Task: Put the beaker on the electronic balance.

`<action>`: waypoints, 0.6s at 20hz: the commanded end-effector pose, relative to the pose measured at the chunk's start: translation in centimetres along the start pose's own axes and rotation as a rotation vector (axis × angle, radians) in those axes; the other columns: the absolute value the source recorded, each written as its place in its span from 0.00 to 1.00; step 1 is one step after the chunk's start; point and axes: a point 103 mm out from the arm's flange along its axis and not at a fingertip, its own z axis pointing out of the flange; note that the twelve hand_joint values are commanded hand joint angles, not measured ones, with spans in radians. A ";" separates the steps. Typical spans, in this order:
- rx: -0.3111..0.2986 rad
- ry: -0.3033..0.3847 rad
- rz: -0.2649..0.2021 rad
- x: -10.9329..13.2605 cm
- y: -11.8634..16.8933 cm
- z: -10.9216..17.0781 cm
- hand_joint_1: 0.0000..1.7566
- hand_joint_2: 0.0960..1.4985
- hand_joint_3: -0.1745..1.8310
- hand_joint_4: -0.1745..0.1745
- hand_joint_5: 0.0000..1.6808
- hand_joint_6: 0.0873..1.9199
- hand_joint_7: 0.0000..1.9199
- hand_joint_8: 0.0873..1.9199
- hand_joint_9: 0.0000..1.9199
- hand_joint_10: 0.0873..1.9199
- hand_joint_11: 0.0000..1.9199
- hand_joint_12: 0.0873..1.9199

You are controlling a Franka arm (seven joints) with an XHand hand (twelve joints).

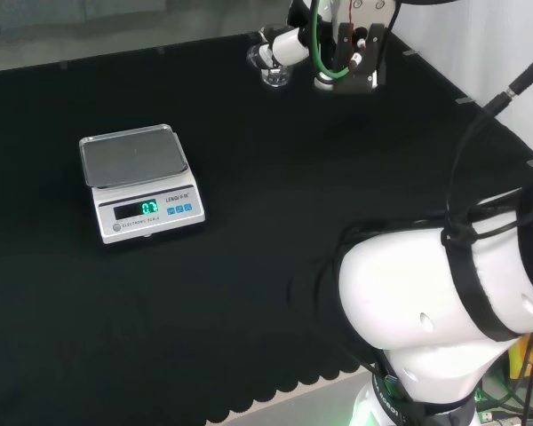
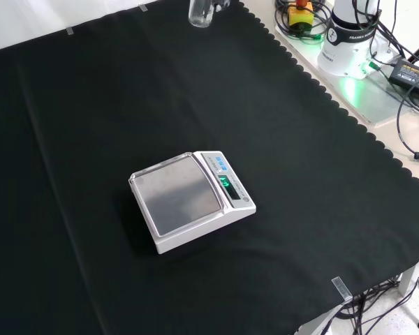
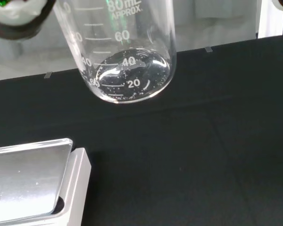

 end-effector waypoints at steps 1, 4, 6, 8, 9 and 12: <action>-0.002 -0.013 0.002 0.3 -0.6 -0.5 0.67 0.35 0.54 0.00 0.69 0.49 0.87 0.25 0.96 0.14 0.87 0.32; 0.001 -0.007 0.001 0.3 -0.5 -0.6 0.67 0.35 0.54 0.00 0.69 0.49 0.87 0.25 0.96 0.15 0.87 0.32; 0.008 -0.004 -0.001 0.4 -0.3 -0.6 0.67 0.35 0.54 0.00 0.69 0.49 0.87 0.25 0.96 0.15 0.87 0.32; 0.010 -0.001 -0.002 0.5 -0.1 -0.7 0.67 0.35 0.54 0.00 0.70 0.49 0.87 0.25 0.96 0.15 0.87 0.32; 0.006 0.003 -0.002 0.5 -0.2 -0.6 0.67 0.35 0.54 0.00 0.70 0.49 0.87 0.25 0.96 0.15 0.87 0.32; 0.009 0.012 0.005 0.7 0.1 -0.6 0.67 0.35 0.54 0.00 0.70 0.49 0.87 0.25 0.96 0.15 0.87 0.32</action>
